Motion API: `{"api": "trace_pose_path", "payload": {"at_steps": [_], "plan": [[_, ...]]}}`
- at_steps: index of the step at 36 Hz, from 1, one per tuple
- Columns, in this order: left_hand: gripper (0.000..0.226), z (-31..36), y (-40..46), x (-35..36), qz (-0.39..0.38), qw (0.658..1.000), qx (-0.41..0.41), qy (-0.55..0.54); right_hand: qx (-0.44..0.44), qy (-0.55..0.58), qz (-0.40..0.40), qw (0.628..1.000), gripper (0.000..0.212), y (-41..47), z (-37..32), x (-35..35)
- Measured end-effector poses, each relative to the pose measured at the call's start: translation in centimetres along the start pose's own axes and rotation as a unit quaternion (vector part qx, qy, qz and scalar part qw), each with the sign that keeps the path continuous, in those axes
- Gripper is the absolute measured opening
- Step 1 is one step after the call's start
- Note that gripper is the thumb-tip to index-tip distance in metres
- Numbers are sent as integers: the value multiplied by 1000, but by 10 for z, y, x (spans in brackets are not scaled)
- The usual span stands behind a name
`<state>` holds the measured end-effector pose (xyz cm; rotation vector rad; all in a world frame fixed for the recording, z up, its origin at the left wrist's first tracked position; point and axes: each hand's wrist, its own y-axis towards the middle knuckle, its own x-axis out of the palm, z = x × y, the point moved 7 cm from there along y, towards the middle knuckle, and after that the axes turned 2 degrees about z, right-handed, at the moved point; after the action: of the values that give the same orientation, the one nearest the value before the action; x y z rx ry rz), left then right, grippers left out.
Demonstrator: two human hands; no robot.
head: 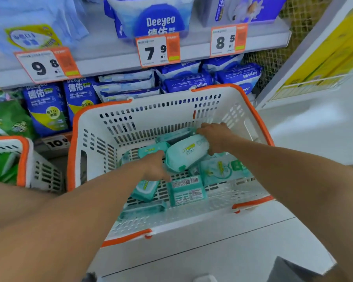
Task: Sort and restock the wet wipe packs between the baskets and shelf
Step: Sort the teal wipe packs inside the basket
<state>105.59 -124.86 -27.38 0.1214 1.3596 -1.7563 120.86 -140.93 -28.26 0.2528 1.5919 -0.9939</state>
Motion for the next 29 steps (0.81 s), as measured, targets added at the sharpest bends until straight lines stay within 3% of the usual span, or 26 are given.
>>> {"api": "trace_pose_path", "payload": {"at_steps": [4,8,10,13,17,19,22,29], "plan": [[129,-18,2,-30,18,999,-8,-27,-34,72,39,996,72,-3,-10,-31],[140,-37,-8,-53,-18,995,-18,-93,-10,200,38,979,61,-24,-8,-79],[120,-24,-19,-60,-40,986,13,-161,12,328,18,944,50,-45,2,-104],[64,15,-43,-83,-60,946,71,-310,22,470,-8,882,40,-77,14,-140],[41,63,-80,-141,31,888,148,-434,46,590,67,803,39,-115,38,-193],[44,85,-102,-161,69,863,186,-465,43,611,121,781,35,-137,48,-220],[47,109,-135,-174,110,834,215,-497,9,602,169,780,40,-168,51,-250],[67,159,-216,-217,244,819,297,-426,-74,578,265,768,58,-230,72,-330]]}}
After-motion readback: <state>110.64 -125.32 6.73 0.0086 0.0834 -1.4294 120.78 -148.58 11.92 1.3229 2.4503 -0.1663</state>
